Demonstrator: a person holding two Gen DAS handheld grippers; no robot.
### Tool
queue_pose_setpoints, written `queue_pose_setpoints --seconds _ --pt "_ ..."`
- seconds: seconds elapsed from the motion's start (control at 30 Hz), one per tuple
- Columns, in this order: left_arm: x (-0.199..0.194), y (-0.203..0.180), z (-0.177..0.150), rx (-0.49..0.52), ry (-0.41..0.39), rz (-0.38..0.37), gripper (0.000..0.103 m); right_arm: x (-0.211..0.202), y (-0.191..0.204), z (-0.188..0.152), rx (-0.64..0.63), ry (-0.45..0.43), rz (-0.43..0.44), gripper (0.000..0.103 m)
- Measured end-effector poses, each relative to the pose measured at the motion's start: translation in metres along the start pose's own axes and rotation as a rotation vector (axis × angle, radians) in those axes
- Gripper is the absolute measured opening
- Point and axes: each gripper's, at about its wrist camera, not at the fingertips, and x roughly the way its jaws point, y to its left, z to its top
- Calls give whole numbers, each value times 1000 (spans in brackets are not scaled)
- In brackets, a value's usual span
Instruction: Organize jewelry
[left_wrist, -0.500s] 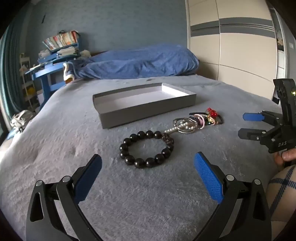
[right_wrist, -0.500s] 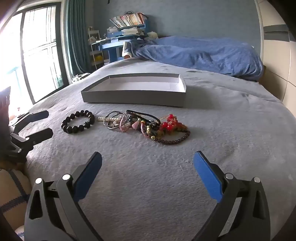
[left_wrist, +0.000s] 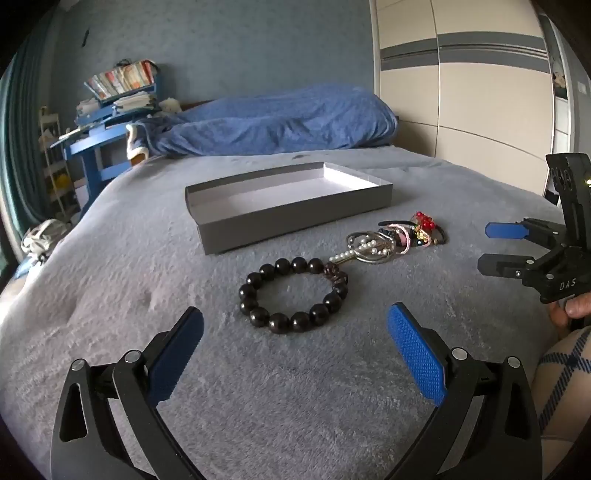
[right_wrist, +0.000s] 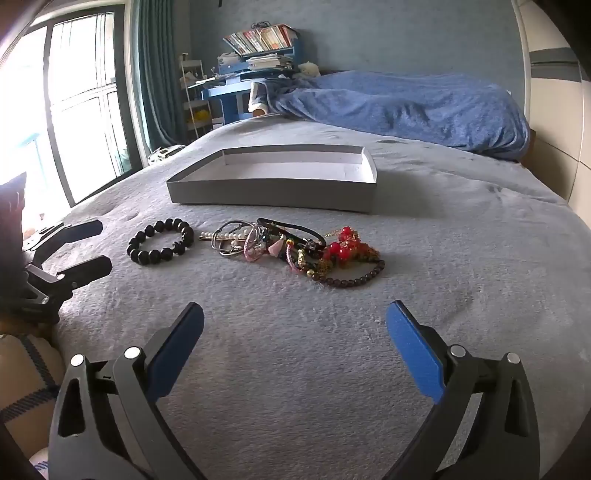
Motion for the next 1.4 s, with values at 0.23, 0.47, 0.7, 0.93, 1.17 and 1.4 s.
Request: queue_pose_setpoints --seconds 0.23,0.47,0.7,0.93,1.17,1.4 --pt "3 -3 1 8 9 7 99 2 2 -1 -3 -6 0 98" --pt "3 -2 1 9 12 7 99 0 2 -1 -3 -8 5 98" --pt "3 -3 1 8 12 8 99 -2 2 -1 0 -12 9 98" --pt "4 -3 1 9 14 6 99 -2 1 -1 -1 -10 11 98" --pt "4 -3 1 12 15 6 99 -2 1 -1 1 -9 10 98" --pt "6 2 -6 11 16 6 99 -2 -1 -2 7 -7 9 98"
